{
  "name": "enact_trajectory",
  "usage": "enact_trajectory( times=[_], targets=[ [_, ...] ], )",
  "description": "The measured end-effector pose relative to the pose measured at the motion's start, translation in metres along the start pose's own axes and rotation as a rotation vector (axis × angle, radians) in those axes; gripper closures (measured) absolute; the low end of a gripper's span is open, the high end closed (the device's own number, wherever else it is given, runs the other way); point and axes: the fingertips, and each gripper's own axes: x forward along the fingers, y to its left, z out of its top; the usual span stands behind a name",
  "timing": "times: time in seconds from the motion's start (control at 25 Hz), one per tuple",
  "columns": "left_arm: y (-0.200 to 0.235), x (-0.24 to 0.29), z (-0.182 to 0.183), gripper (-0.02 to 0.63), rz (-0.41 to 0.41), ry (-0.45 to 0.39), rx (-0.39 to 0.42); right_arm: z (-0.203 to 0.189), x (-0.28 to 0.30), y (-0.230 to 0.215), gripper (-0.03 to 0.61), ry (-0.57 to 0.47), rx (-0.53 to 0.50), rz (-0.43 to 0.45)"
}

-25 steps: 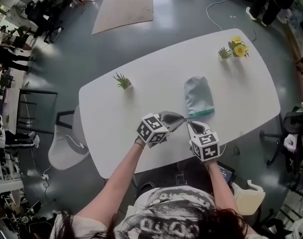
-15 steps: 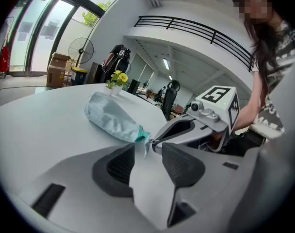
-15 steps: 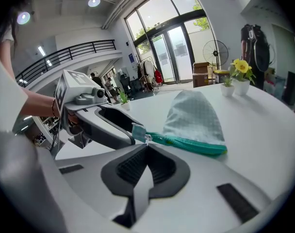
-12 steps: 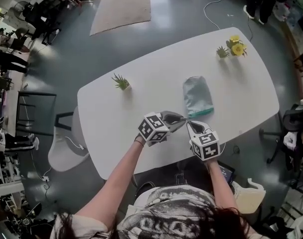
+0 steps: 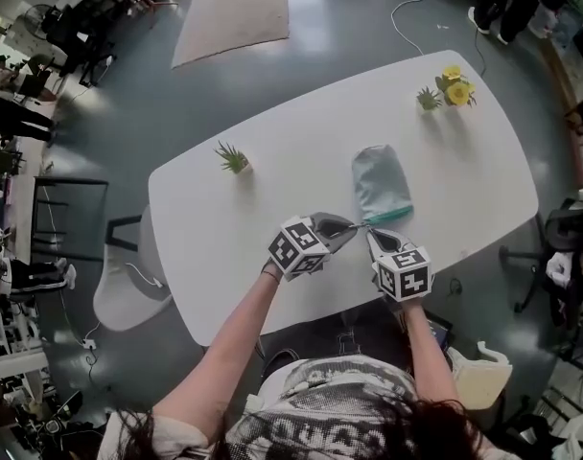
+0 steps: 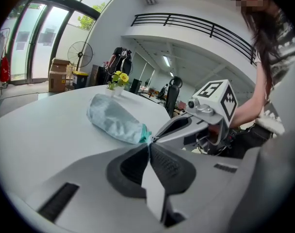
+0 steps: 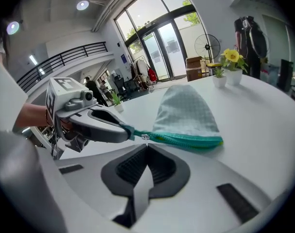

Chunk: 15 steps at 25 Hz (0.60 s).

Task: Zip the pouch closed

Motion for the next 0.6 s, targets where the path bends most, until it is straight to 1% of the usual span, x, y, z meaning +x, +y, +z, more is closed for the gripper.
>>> enact_trajectory(
  times=[0.12,0.28,0.6],
  targets=[
    [0.000,0.000,-0.001,0.591,-0.002,0.002,-0.007,-0.002,-0.002,-0.006,0.577,0.005,0.018,0.003],
    [-0.002,0.002,-0.002,0.591,0.001,0.008,0.003,-0.005,-0.001,-0.010,0.575,0.014,0.030,-0.001],
    [0.001,-0.004,0.000,0.591,0.015,0.001,0.001,-0.010,-0.004,-0.048,0.575,0.037,0.062,-0.083]
  ],
)
